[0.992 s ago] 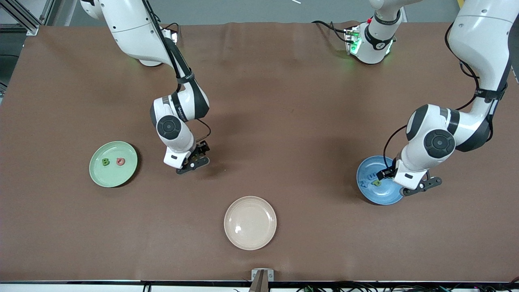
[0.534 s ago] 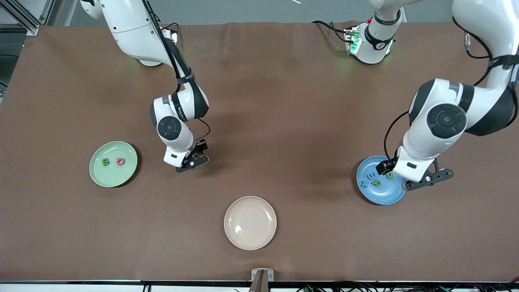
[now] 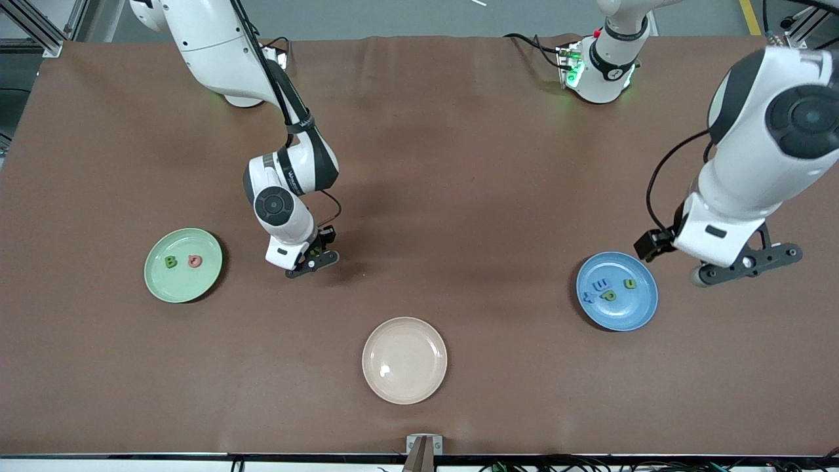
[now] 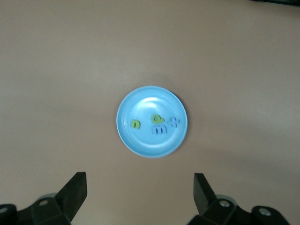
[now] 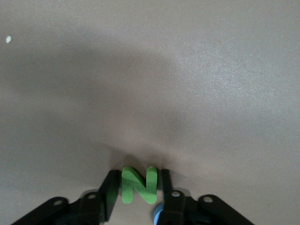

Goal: Sort upper and lower case letters into plates
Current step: 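Carry the green N over the green plate while the left arm retracts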

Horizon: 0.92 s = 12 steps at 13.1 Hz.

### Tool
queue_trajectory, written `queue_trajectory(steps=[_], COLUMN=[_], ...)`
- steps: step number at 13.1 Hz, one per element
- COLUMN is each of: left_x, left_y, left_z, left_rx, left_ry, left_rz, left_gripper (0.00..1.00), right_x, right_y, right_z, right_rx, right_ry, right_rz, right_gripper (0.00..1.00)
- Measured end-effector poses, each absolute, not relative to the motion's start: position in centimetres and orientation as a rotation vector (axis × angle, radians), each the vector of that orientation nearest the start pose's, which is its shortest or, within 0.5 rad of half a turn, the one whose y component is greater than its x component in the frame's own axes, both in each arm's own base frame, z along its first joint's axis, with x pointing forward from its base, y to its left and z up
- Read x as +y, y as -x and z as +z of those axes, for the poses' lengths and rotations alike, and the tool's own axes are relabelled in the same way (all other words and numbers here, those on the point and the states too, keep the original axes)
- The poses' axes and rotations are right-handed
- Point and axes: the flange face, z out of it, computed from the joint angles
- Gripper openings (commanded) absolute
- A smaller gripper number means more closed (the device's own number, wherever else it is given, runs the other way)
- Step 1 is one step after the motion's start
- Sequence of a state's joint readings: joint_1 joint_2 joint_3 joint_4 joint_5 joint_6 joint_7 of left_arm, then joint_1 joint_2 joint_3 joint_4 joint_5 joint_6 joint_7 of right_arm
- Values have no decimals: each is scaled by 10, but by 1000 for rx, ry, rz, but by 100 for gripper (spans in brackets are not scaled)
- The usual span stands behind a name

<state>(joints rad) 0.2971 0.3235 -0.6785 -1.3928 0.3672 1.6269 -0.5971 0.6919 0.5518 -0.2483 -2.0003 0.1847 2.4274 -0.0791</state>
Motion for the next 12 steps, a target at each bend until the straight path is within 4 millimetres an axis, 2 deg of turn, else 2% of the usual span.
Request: queue_trajectory(steps=[2,4,5,7,8,9,10,12], left_x=[-147,-144,-137,-110,-93,-75,-60,-40], left_y=[-610,-600,-596,-585,-578,-569,-562,-549], left_z=[577,598,608,629,638,643,646,647], left_rx=[-243,-171,-130,-64,-41,-19,-11,7], left_ry=[2964,2971,2977,3012,3038,3052,3056,3065], left_rz=[-81,-106,-110,-79,-58,-42,-30,-7], left_gripper=[100,100,100,100,100,100,100,100], right_x=[257,257,257,245,227,200,168,102], right_y=[-536,-538,-541,-557,-569,-581,-590,-605], right_z=[178,181,191,234,261,284,297,300], right_rx=[-638,-636,-632,-647,-672,-703,-738,-807], right_ry=[3108,3108,3106,3087,3069,3050,3033,2999], right_rz=[156,178,211,332,367,367,356,351], right_gripper=[17,16,16,16,16,16,16,16])
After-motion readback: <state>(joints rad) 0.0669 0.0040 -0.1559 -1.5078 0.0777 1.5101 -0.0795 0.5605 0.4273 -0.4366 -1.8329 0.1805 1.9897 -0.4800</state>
